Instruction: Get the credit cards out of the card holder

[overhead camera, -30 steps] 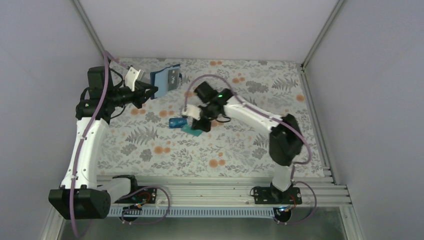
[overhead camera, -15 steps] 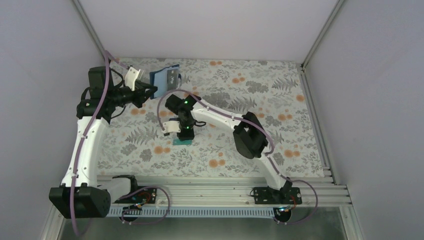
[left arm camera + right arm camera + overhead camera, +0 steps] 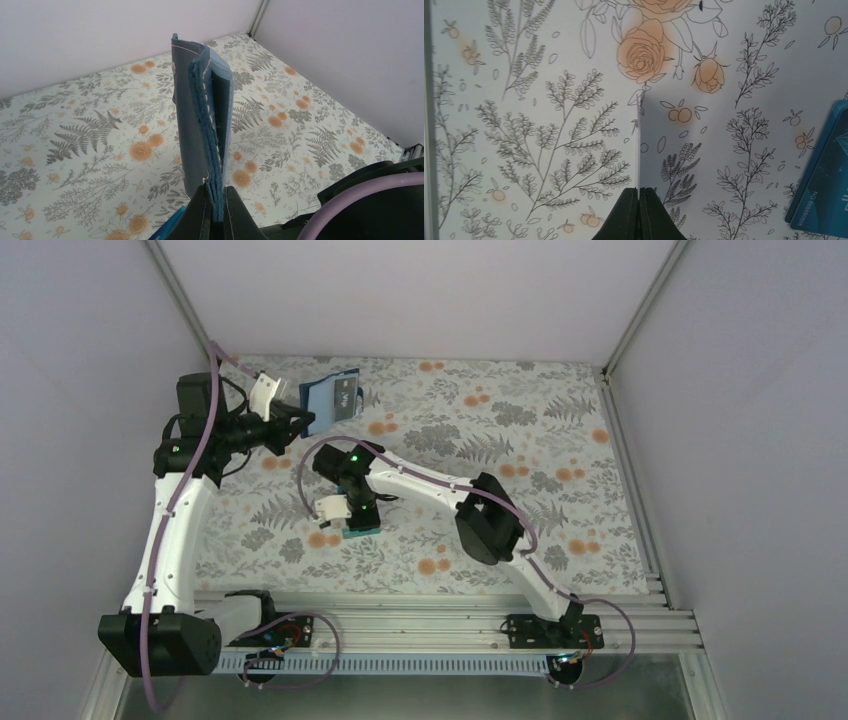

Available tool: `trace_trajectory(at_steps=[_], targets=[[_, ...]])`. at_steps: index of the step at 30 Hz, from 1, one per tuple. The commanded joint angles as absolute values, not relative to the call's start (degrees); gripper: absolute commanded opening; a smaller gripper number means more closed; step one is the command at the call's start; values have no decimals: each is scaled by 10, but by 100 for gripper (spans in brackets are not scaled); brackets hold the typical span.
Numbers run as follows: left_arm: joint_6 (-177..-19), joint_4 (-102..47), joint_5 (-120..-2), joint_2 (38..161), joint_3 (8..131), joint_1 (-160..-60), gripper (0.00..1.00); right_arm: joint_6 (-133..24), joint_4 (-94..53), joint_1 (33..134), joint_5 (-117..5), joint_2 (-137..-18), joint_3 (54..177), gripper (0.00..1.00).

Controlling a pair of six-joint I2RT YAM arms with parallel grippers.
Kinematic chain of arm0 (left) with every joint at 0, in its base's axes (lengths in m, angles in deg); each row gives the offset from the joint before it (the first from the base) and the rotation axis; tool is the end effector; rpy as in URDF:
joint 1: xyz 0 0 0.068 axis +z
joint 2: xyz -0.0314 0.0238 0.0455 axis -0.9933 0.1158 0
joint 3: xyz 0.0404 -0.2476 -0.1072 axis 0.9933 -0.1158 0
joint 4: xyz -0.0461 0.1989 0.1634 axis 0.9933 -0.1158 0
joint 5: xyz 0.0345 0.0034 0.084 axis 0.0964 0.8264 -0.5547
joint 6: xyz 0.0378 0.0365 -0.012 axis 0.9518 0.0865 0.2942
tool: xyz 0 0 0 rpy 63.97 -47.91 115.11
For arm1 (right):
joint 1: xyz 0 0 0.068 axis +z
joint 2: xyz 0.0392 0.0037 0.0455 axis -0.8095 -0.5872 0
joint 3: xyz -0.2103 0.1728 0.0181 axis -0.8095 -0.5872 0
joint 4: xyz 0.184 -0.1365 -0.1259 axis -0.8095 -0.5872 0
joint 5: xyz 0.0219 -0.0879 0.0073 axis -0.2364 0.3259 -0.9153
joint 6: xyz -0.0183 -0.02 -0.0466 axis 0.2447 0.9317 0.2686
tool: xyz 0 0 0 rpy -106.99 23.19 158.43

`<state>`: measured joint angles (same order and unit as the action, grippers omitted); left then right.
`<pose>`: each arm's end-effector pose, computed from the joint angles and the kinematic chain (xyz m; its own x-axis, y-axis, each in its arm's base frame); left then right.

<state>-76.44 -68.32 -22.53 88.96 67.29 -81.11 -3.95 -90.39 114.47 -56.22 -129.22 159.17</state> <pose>0.2301 -0.0169 0.3791 -0.4455 0.1012 -0.8896 0.6662 0.7013 -0.2538 0.2246 0.4059 0.1974 0.2461 -0.9543 -0.1696 -0.9665 -0.2547 0.0306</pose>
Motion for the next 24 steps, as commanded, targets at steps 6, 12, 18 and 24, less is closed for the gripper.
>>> trace_trajectory(at_steps=[6,12,18,24], targets=[[-769,-668,-214,886,668,-807,2,-65,-934,1156,-550,-1325,1625,4],[-770,-667,-212,887,666,-807,2,-66,-937,1158,-588,-1318,1632,4],[-770,-666,-212,886,665,-807,2,-68,-938,1166,-598,-1314,1643,4],[-770,-666,-210,885,664,-806,2,-70,-937,1167,-594,-1319,1629,4]])
